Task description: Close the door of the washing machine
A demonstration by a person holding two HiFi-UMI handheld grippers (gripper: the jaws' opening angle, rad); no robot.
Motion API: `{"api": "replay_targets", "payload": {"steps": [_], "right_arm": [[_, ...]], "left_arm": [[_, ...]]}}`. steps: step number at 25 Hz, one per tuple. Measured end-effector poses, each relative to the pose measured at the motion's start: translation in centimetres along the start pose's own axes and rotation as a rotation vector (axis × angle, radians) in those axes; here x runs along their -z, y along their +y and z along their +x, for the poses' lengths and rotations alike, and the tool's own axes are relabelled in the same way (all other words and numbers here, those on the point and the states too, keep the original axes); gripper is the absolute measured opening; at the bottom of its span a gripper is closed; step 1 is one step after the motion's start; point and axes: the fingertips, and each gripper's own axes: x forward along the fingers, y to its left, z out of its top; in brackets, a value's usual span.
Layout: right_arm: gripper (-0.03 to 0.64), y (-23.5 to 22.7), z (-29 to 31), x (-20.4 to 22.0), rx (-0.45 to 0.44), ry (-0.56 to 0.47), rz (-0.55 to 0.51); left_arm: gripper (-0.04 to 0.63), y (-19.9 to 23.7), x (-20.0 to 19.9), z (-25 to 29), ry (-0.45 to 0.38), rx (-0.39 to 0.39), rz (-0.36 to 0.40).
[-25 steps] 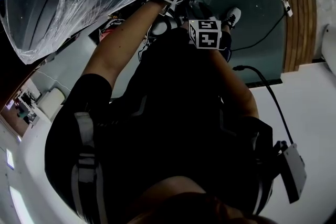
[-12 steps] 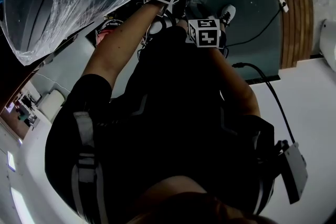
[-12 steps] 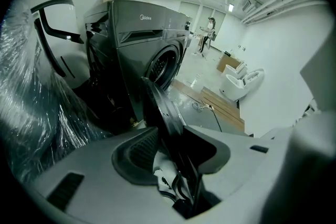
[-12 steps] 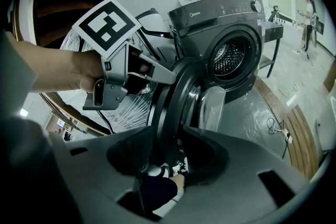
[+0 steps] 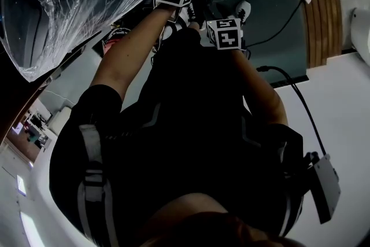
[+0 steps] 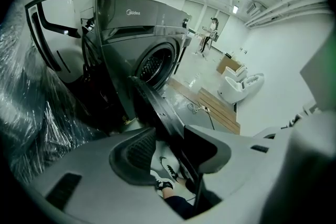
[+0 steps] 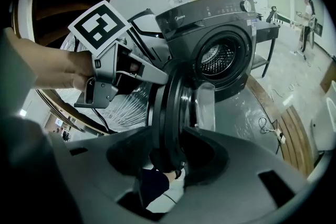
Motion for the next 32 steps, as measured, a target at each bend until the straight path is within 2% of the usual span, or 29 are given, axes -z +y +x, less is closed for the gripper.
{"api": "replay_targets", "payload": {"steps": [14, 19, 28, 32], "right_arm": [[0.183, -8.4, -2.9, 2.3, 0.048, 0.050, 0.005], [0.173, -11.3, -3.6, 2.6, 0.062, 0.051, 0.017], [0.169, -16.6, -4.0, 2.3, 0.084, 0.066, 0.002], [0.169, -19.5, -4.1, 1.1, 0.088, 0.062, 0.007]], "left_arm": [[0.175, -4.9, -3.6, 2.9, -0.004, -0.073, -0.154], [0.180, -6.5, -5.3, 4.0, -0.013, -0.053, -0.222], [0.190, -9.1, -8.3, 6.0, 0.007, -0.033, -0.258], [0.187, -9.6, -10.1, 6.5, -0.022, -0.025, -0.261]]}}
